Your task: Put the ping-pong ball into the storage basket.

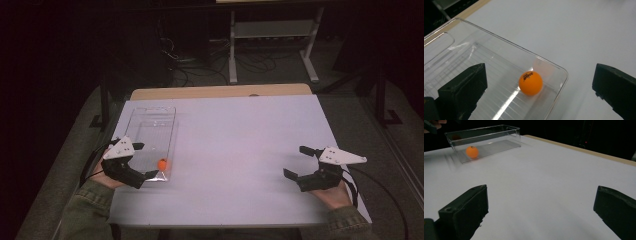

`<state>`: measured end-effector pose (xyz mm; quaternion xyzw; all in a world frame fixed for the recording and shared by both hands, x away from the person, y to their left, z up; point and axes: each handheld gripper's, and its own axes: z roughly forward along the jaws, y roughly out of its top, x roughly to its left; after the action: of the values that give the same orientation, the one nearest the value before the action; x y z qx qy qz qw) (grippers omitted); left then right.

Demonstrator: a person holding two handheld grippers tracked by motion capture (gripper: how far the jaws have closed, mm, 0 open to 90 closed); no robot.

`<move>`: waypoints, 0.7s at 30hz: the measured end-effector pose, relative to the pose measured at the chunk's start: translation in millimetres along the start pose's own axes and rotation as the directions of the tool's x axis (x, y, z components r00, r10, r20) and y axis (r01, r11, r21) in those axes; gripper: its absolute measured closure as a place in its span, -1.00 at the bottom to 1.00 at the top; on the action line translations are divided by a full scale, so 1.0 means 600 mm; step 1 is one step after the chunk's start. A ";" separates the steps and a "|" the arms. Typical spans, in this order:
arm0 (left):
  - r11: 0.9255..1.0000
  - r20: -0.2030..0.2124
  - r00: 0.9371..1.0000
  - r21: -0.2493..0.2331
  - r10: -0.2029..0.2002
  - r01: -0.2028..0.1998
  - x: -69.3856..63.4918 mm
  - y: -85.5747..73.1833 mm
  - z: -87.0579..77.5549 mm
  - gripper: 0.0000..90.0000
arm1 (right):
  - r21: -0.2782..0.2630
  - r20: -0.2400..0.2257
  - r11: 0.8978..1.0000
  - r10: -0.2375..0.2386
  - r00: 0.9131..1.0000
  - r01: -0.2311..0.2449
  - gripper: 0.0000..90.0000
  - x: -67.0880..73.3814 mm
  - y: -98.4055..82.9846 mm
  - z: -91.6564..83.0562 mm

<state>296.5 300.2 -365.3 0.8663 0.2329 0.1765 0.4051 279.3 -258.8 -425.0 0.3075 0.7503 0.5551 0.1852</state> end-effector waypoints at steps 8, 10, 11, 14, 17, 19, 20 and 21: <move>0.998 -0.019 0.999 -0.054 -0.036 0.035 -0.004 -0.017 0.006 -1.00 | 0.001 0.000 1.000 0.002 1.000 -0.002 -1.00 0.000 0.000 0.000; 0.997 -0.024 0.999 -0.071 -0.045 0.043 -0.005 -0.021 0.006 -1.00 | 0.002 -0.001 1.000 0.002 1.000 -0.002 -1.00 0.000 0.000 0.000; 0.996 -0.029 0.998 -0.078 -0.050 0.047 -0.006 -0.021 0.005 -1.00 | 0.001 -0.001 1.000 0.001 1.000 -0.001 -1.00 0.000 0.000 0.000; 0.993 -0.032 0.998 -0.109 -0.055 0.051 -0.006 -0.022 0.000 -1.00 | 0.001 -0.001 1.000 0.001 1.000 -0.001 -1.00 0.000 0.000 0.000; 0.988 -0.033 0.997 -0.143 -0.067 0.062 -0.007 -0.023 -0.005 -1.00 | 0.000 -0.002 1.000 0.000 1.000 0.000 -1.00 0.000 0.000 0.000; 0.986 -0.032 0.997 -0.155 -0.070 0.064 -0.006 -0.024 -0.007 -1.00 | 0.000 -0.001 1.000 0.001 1.000 -0.001 -1.00 0.000 0.000 0.000; 0.985 -0.030 0.997 -0.159 -0.074 0.068 -0.006 -0.025 -0.007 -1.00 | 0.000 0.000 1.000 0.001 1.000 -0.001 -1.00 0.000 0.000 -0.001; 0.984 -0.028 0.997 -0.162 -0.075 0.070 -0.005 -0.025 -0.007 -1.00 | 0.000 0.000 1.000 0.003 1.000 -0.003 -1.00 0.000 0.000 -0.001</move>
<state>287.8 309.8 -374.9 0.8186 0.2562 0.1945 0.4758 279.2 -259.3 -424.9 0.3085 0.7498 0.5556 0.1843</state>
